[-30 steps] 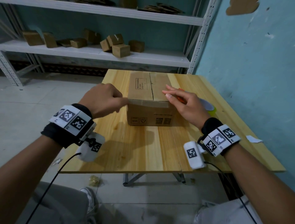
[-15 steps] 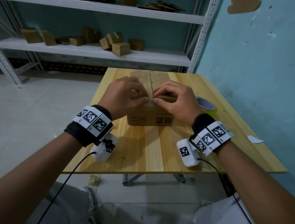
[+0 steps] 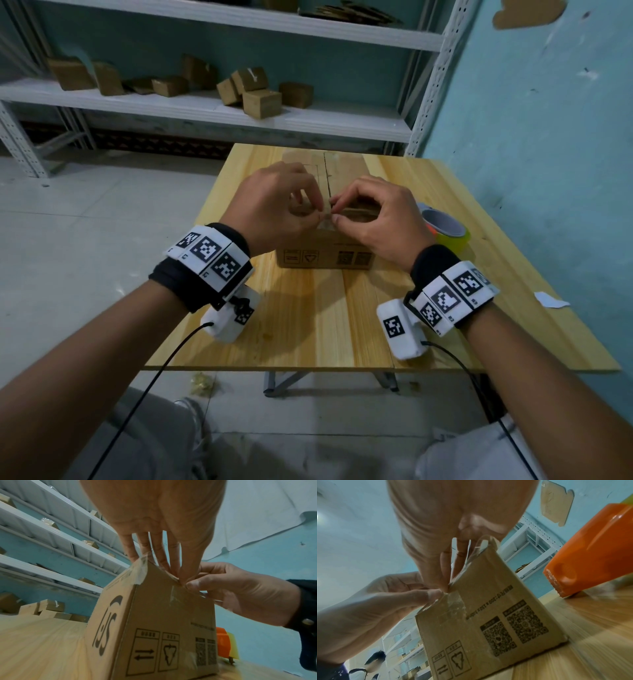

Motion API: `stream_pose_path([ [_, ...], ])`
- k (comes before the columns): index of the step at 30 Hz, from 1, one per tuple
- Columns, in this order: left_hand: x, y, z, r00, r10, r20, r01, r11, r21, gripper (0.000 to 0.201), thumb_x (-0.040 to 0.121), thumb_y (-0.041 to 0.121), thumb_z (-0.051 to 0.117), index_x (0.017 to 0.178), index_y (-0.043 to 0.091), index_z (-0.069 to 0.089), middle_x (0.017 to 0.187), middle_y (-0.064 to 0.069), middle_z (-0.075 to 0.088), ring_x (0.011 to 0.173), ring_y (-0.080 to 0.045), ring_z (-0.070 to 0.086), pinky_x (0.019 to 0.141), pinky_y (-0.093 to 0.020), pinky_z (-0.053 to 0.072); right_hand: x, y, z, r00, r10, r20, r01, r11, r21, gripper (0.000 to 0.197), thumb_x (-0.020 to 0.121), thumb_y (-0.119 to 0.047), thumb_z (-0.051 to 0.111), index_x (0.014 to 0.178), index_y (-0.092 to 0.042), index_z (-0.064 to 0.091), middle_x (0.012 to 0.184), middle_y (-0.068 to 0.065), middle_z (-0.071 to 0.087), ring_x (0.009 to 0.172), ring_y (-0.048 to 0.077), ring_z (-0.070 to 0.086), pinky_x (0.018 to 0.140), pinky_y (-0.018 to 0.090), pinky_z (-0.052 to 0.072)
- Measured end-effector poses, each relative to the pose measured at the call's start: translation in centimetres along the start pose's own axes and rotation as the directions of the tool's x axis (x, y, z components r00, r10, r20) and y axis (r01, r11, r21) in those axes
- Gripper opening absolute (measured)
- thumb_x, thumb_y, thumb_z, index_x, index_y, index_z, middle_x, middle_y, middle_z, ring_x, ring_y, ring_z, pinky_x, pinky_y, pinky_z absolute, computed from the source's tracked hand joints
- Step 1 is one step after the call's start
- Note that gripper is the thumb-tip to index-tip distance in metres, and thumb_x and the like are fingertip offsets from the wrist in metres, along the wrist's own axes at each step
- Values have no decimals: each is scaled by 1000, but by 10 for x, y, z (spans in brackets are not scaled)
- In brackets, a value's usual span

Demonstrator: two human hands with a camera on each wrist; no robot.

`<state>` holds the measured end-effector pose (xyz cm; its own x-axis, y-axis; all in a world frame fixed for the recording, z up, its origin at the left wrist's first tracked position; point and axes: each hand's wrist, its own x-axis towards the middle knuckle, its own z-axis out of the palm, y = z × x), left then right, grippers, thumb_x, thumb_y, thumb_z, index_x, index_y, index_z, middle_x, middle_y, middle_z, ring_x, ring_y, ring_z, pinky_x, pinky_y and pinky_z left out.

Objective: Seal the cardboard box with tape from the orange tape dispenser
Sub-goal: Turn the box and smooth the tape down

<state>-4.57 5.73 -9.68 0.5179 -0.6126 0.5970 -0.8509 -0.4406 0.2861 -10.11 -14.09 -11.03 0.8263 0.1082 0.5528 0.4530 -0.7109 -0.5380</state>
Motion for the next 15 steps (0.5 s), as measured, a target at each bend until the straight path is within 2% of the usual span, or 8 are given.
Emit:
stream_pose_path([
  [4, 1, -3, 3, 1000, -10, 1, 10, 999, 32, 18, 78, 32, 73, 87, 18, 68, 89, 6, 54, 79, -8, 46, 63, -13, 33, 0, -1, 0, 1000, 13, 12, -13, 1000, -5, 16, 82, -17, 78, 94, -13, 69, 103, -4, 68, 100, 6, 62, 86, 24, 54],
  [8, 1, -3, 4, 1000, -22, 10, 22, 999, 48, 21, 77, 31, 76, 90, 17, 67, 92, 6, 53, 80, -6, 45, 63, -9, 28, 0, 0, 0, 1000, 19, 21, -19, 1000, -17, 18, 81, -17, 79, 94, -14, 68, 104, -4, 67, 101, 7, 62, 88, 30, 55],
  [15, 1, -1, 5, 999, -18, 43, 16, 998, 53, 27, 75, 36, 72, 91, 16, 64, 93, 7, 49, 84, -8, 43, 62, -11, 28, 0, 2, 1, 999, 25, 37, -24, 999, -41, 22, 79, -19, 79, 96, -19, 65, 103, -5, 64, 99, 11, 60, 85, 35, 55],
])
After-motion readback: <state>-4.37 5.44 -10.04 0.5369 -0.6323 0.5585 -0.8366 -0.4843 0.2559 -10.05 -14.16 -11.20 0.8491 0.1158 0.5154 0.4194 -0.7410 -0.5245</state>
